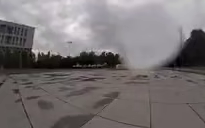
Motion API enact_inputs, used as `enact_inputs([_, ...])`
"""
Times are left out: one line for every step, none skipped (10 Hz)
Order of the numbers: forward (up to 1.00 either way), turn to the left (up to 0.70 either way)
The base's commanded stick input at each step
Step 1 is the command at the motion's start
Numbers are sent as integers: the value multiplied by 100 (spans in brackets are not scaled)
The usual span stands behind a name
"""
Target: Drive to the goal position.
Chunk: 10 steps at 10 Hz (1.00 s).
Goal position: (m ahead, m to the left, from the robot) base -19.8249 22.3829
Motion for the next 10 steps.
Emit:
enact_inputs([0, 70])
enact_inputs([0, 70])
enact_inputs([0, 70])
enact_inputs([0, 70])
enact_inputs([0, 70])
enact_inputs([0, 70])
enact_inputs([3, 51])
enact_inputs([9, 18])
enact_inputs([9, 17])
enact_inputs([2, 54])
